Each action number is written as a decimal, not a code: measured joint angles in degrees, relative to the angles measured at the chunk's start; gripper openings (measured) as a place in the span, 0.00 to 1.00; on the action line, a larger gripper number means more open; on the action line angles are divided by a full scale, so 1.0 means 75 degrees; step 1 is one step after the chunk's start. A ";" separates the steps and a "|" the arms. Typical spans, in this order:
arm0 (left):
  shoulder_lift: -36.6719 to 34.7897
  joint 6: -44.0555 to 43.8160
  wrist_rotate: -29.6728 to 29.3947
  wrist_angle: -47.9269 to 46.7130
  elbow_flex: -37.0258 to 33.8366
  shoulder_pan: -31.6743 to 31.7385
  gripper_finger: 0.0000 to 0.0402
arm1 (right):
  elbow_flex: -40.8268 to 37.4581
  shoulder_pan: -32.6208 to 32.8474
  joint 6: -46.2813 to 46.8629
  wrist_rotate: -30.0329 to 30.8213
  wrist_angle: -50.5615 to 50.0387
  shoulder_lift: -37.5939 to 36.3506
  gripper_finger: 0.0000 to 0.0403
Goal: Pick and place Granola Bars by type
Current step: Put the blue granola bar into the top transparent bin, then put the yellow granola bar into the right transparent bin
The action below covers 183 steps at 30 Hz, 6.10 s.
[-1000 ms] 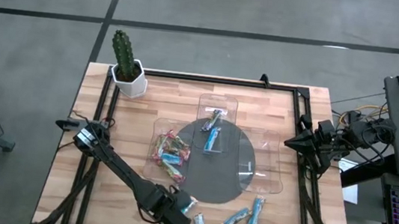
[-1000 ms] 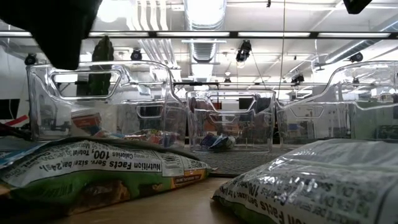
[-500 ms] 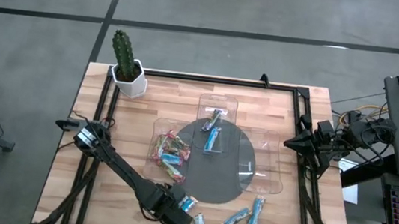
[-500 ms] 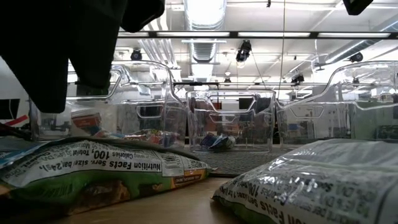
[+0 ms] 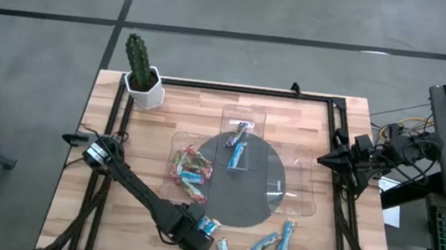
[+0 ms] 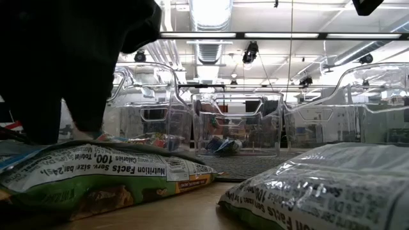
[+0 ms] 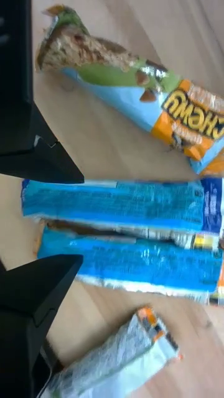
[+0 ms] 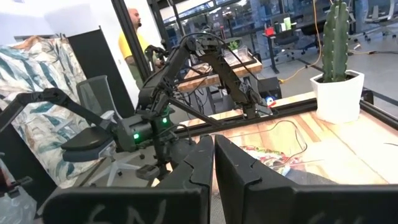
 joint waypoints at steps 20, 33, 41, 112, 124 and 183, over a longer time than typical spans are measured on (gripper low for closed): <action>0.0625 0.0026 0.0157 0.0015 -0.0001 0.0052 0.44 | 0.0000 -0.0002 -0.0001 0.0010 0.0006 0.0000 0.02; 0.0612 -0.0012 0.0266 -0.0031 0.0019 0.0085 0.38 | 0.0000 -0.0002 -0.0016 0.0009 0.0003 0.0000 0.02; 0.0612 0.0017 0.0309 0.0020 0.0175 0.0090 0.23 | 0.0000 -0.0001 -0.0027 0.0010 0.0000 0.0000 0.02; 0.0347 0.7630 0.0519 -0.1669 0.3655 0.6502 0.14 | 0.0000 -0.0001 -0.0400 0.0007 0.0006 0.0002 0.02; 0.0350 0.7446 0.1049 -0.0724 0.2718 0.6452 0.14 | 0.0000 -0.0001 -0.0368 0.0007 0.0003 0.0002 0.02; -0.2308 1.1036 0.0650 0.1650 0.3120 0.4567 0.54 | -0.2898 -0.0002 -0.1683 -0.0215 0.0929 -0.2102 0.02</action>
